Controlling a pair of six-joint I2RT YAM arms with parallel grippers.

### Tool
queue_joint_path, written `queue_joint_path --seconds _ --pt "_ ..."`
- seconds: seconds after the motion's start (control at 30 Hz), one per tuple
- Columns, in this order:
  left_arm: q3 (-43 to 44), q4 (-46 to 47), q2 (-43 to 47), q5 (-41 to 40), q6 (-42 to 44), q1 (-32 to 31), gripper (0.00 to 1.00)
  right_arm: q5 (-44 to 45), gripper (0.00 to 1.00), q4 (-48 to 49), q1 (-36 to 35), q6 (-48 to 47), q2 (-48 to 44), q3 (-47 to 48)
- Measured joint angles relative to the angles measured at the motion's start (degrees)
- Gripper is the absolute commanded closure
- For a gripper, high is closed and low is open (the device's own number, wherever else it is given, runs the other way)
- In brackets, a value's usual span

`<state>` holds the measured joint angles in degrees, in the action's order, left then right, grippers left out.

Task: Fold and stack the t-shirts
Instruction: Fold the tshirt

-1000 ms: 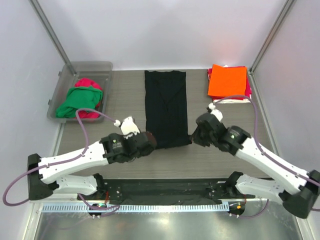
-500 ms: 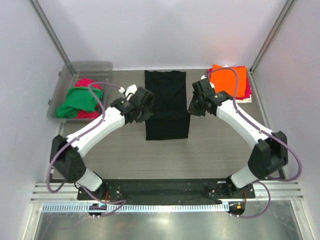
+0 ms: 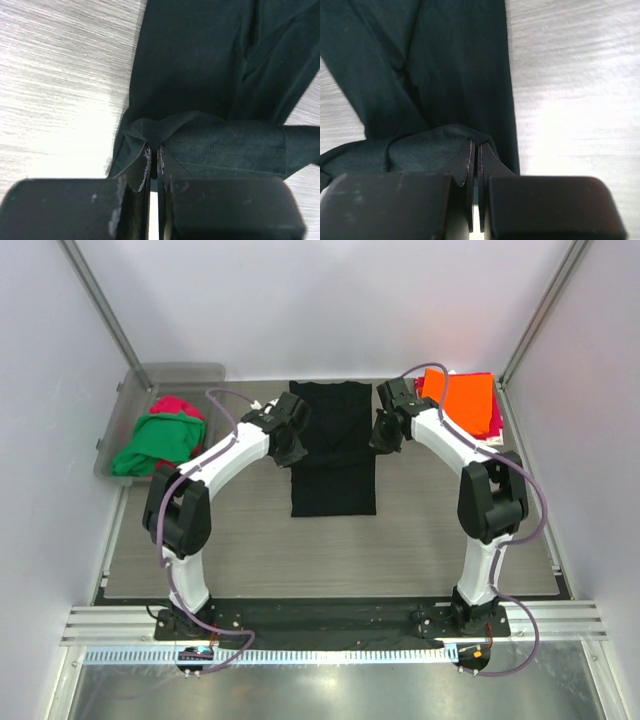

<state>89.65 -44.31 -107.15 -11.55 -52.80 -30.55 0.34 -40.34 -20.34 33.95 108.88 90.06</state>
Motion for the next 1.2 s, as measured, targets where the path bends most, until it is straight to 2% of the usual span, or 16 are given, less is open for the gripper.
queue_joint_path --seconds 0.17,0.2,0.23,0.3,0.33,0.37,0.43,0.47,0.5,0.57,0.67,0.73,0.93,1.07,1.2 --pt "1.16 0.20 -3.10 1.33 1.11 1.16 0.98 -1.73 0.99 0.07 0.52 -0.92 4.96 2.38" --pt "1.60 0.26 -3.80 1.51 1.25 1.40 0.96 -2.01 0.99 0.13 0.63 -1.01 5.97 2.95" --pt "2.08 0.33 -4.61 1.66 1.44 1.62 0.89 -2.23 0.98 0.09 0.76 -1.11 7.06 3.63" --pt "3.32 0.28 -6.51 2.08 2.12 2.21 0.80 -2.69 0.60 -0.02 1.05 -1.18 8.92 5.22" --pt "4.04 0.24 -7.37 2.25 2.40 2.54 0.70 -2.93 0.46 -0.50 1.29 -1.33 10.45 6.82" --pt "5.33 -0.79 -8.52 2.45 2.64 2.93 0.49 -3.19 0.34 -0.70 1.57 -1.55 11.89 8.79" --pt "9.81 -2.21 -11.63 3.06 3.32 4.04 0.36 -3.54 0.29 -2.05 2.29 -1.97 15.34 14.29" --pt "13.88 -4.17 -14.01 3.74 3.80 4.98 0.32 -3.76 0.28 -3.21 2.82 -2.19 17.64 18.38" --pt "18.05 -5.31 -16.35 4.31 4.13 5.84 0.32 -4.02 0.28 -5.18 3.34 -2.23 20.33 24.33" --pt "31.67 -10.34 -22.77 5.29 4.87 7.72 0.32 -4.50 0.27 -7.58 4.24 -2.34 25.03 36.00" --pt "44.63 -14.21 -27.43 5.81 5.90 9.53 0.33 -5.11 0.27 -8.87 4.98 -2.36 24.41 41.40" --pt "41.81 -13.70 -24.26 6.27 6.34 10.38 0.32 -5.38 0.27 -6.84 5.07 -2.38 19.08 35.67" --pt "14.25 -10.03 -5.62 8.39 5.92 8.90 0.35 -8.26 0.30 -1.18 1.11 -1.70 -4.90 2.99" --pt "-0.07 -6.25 2.84 9.03 5.22 6.21 0.35 -10.64 0.30 3.23 -1.62 -1.36 -13.88 -13.33" --pt "-13.25 -1.86 9.92 9.92 4.72 3.34 0.34 -12.33 0.31 7.10 -0.94 -0.17 -20.41 -29.09"
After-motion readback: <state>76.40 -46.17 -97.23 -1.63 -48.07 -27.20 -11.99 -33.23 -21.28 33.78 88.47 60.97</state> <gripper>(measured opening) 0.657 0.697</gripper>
